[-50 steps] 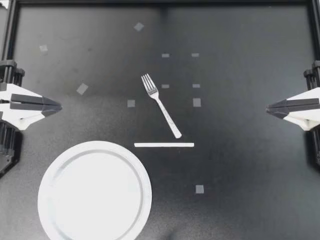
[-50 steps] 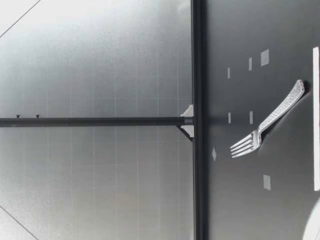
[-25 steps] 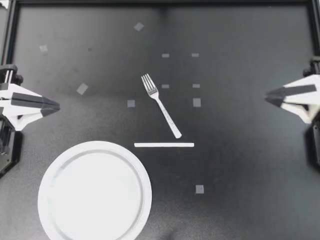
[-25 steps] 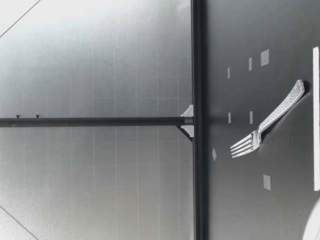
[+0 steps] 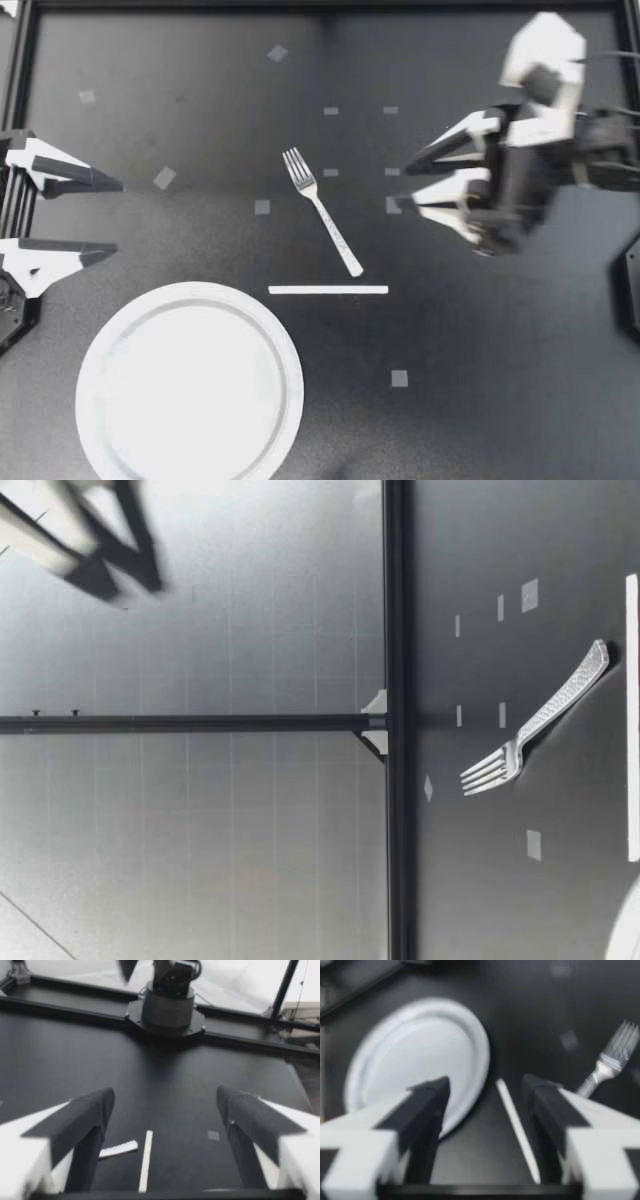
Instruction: Pick up the fork and place it on the plate.
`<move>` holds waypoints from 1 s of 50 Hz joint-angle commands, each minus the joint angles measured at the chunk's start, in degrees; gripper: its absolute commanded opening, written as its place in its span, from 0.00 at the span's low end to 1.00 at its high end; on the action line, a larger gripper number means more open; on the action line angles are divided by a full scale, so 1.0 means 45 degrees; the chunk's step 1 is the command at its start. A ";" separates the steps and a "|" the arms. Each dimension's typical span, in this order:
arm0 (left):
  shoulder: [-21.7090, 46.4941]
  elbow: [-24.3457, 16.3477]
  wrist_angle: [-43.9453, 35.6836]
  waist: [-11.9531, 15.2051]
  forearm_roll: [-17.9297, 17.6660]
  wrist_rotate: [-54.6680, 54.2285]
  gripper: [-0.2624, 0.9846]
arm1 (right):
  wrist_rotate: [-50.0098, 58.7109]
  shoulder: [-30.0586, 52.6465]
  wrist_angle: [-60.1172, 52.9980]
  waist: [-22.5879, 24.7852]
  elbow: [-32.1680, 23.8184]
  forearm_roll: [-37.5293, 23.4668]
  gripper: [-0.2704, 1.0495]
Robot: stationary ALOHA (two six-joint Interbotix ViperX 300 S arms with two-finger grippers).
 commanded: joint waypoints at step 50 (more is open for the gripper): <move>-0.0039 0.0273 -0.0410 0.0020 0.0039 0.0020 0.77 | 0.2188 0.9434 0.5723 -0.0957 -0.7344 -0.1094 0.63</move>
